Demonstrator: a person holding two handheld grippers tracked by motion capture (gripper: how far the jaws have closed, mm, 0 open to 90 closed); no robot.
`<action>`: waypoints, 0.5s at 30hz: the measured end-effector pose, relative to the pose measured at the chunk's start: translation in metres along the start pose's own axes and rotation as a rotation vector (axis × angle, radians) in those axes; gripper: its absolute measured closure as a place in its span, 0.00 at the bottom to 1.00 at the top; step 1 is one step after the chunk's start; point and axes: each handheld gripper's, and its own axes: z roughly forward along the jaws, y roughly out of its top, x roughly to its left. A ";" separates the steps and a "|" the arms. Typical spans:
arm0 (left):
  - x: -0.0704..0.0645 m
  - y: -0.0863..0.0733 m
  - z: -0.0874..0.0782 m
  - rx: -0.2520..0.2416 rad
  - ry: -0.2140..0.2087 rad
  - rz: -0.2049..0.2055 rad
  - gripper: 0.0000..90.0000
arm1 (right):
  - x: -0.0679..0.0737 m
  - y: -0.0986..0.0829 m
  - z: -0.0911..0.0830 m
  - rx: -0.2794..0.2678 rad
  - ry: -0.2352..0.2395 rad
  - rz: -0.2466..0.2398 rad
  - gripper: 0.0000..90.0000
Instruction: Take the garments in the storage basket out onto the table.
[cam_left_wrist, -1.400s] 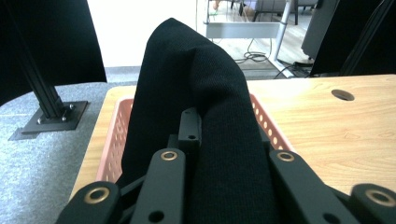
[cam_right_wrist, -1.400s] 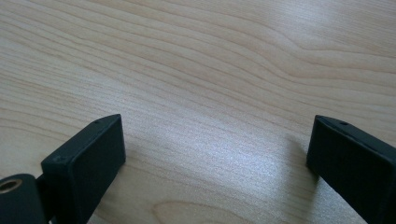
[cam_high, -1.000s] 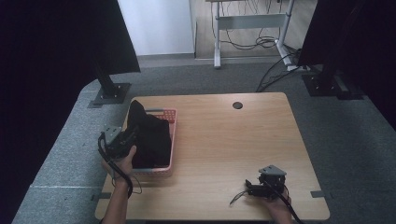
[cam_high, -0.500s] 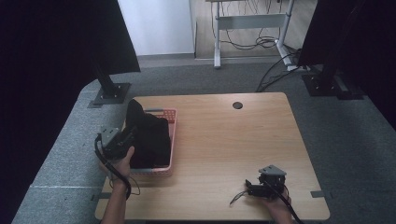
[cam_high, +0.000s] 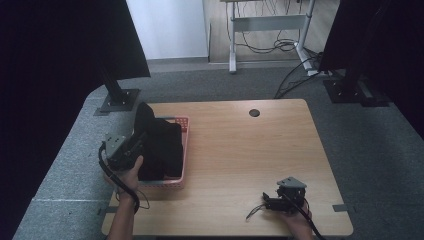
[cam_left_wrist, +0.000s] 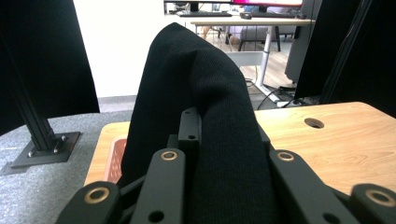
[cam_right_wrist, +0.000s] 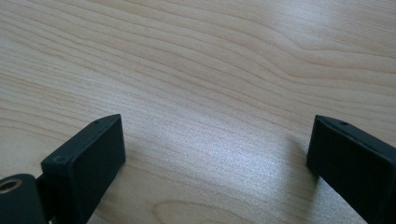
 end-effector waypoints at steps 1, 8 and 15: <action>0.000 0.001 -0.001 -0.003 -0.001 0.001 0.83 | 0.000 0.000 0.000 0.000 0.000 0.000 0.04; -0.002 0.004 -0.003 -0.014 -0.007 0.006 0.83 | 0.000 0.000 0.000 0.000 0.000 0.000 0.04; -0.004 0.009 -0.007 -0.029 -0.008 0.014 0.83 | 0.000 0.000 0.000 0.000 0.000 0.000 0.04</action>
